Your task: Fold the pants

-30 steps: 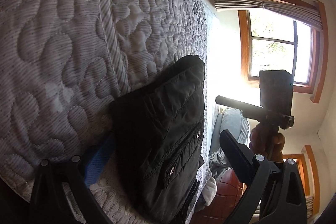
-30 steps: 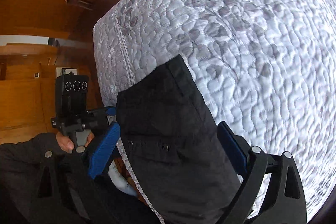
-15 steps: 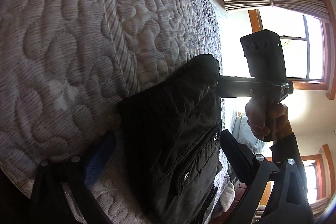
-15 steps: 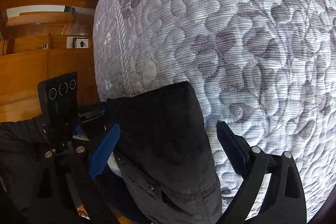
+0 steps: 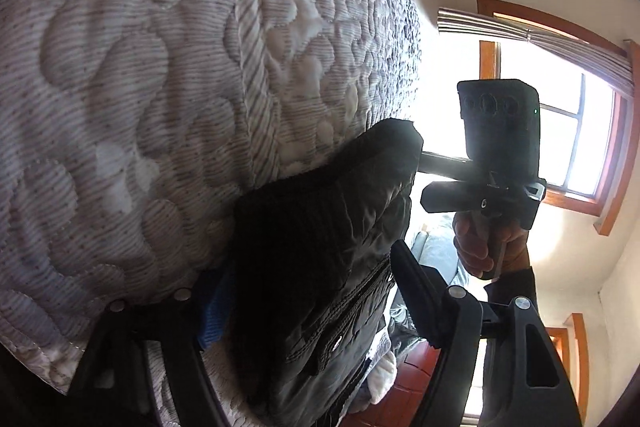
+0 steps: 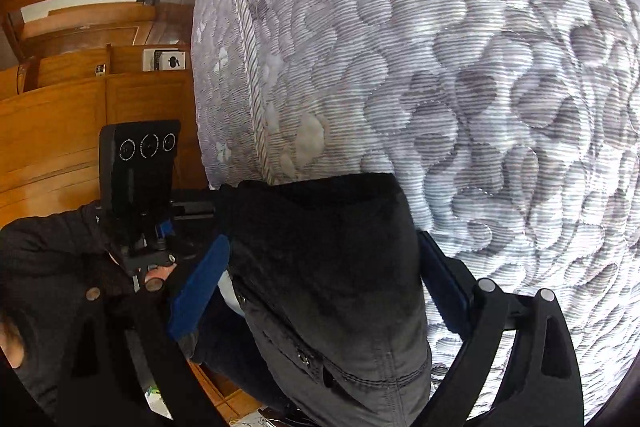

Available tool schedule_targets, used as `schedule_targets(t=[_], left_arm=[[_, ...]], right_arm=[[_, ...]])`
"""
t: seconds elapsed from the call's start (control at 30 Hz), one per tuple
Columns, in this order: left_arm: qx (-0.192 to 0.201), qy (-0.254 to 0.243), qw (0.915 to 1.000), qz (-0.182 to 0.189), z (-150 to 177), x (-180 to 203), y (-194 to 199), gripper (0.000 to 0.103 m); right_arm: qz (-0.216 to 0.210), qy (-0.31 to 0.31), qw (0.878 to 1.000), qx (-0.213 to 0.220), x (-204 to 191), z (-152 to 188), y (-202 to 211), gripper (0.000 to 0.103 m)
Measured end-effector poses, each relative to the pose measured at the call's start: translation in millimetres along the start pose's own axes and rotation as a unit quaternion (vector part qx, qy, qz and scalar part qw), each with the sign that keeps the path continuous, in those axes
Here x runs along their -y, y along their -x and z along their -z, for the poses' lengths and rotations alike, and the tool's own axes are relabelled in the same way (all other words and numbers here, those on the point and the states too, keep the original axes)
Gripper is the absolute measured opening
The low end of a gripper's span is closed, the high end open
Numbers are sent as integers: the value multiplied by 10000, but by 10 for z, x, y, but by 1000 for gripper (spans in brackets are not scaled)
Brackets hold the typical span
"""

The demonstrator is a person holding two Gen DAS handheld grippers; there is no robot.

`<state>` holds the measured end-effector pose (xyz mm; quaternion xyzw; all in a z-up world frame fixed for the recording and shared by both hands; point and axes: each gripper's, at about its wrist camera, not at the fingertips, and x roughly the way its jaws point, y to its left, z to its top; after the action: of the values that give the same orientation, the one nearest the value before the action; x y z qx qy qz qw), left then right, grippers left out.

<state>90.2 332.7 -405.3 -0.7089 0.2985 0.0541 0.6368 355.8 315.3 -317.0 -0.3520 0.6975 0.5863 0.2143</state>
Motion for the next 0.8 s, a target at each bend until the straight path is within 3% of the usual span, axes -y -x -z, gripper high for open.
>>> schedule_targets(t=[0.03,0.1,0.17,0.27,0.5,0.8], left_arm=[[-21,-47,10000,-24,0,20,0,70],[-34,20,10000,-28,26,16,23,47],[-40,29,10000,-8,43,15,34,42],[-2,-201,9998,-75,76,106,27,39],[16,-579,9983,-35,137,366,72,36],[119,-1368,9905,-36,347,1027,116,36]], right_arm=[[49,27,10000,-16,-18,0,-3,79],[155,-1,9999,-7,-5,17,18,59],[157,-51,9998,61,12,61,95,45],[187,17,9997,175,-24,142,203,34],[472,105,9981,386,-227,318,375,28],[1015,212,9917,760,-670,820,806,26]])
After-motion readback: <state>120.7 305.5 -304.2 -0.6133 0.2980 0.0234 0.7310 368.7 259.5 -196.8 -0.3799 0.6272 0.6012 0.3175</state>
